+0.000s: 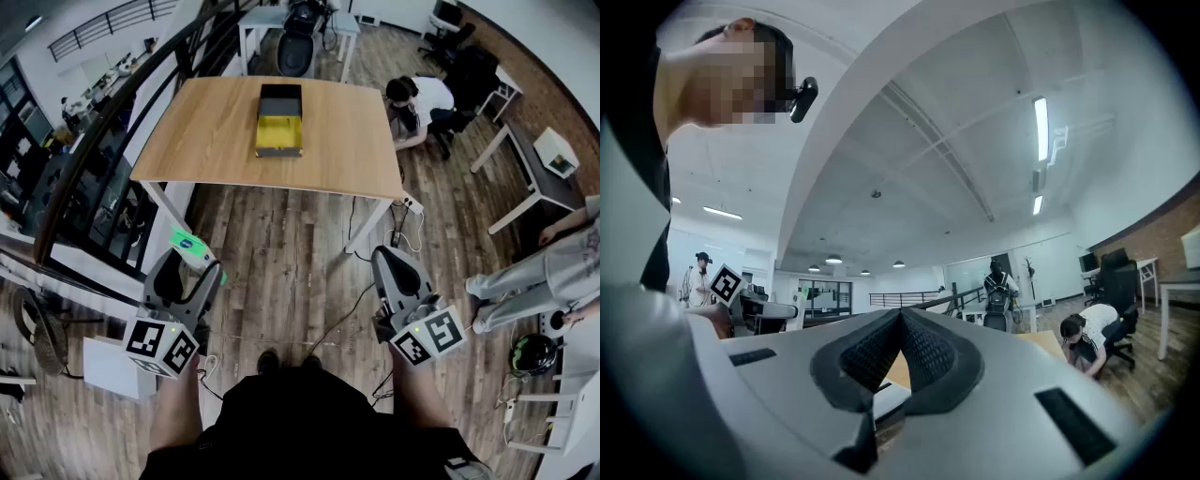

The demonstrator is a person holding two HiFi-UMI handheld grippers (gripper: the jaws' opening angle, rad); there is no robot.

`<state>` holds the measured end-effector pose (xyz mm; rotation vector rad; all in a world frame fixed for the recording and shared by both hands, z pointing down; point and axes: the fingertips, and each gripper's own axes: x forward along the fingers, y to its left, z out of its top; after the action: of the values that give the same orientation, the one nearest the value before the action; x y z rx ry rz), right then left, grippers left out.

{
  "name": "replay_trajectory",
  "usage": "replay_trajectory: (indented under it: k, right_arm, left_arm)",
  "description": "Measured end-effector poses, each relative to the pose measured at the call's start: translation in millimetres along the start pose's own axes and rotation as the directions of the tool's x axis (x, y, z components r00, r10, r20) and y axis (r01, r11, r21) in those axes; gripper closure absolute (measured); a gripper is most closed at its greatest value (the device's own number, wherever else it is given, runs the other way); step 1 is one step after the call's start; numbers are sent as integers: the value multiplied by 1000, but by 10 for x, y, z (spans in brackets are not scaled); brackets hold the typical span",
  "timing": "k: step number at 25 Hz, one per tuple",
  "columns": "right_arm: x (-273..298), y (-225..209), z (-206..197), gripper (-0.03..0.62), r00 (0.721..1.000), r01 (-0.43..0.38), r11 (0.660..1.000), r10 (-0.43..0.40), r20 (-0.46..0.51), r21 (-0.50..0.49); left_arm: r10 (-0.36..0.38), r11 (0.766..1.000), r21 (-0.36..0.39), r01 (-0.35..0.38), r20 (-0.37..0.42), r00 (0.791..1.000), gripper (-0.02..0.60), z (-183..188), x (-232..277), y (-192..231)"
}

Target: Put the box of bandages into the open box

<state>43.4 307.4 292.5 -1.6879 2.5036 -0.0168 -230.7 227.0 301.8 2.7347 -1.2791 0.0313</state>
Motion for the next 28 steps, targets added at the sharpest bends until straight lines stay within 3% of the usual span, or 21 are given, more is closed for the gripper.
replay_trajectory:
  k: [13, 21, 28]
  right_arm:
    - [-86, -126, 64, 559, 1000, -6, 1000, 6, 2, -30]
    - [-402, -330, -50, 559, 999, -45, 996, 46, -12, 72]
    - [-733, -338, -256, 557, 994, -94, 981, 101, -36, 171]
  left_arm:
    - [-31, 999, -25, 31, 5, 999, 245, -14, 218, -179]
    - [-20, 999, -37, 20, 19, 1000, 244, -101, 265, -435]
    - [24, 999, -45, -25, -16, 1000, 244, -323, 48, -707]
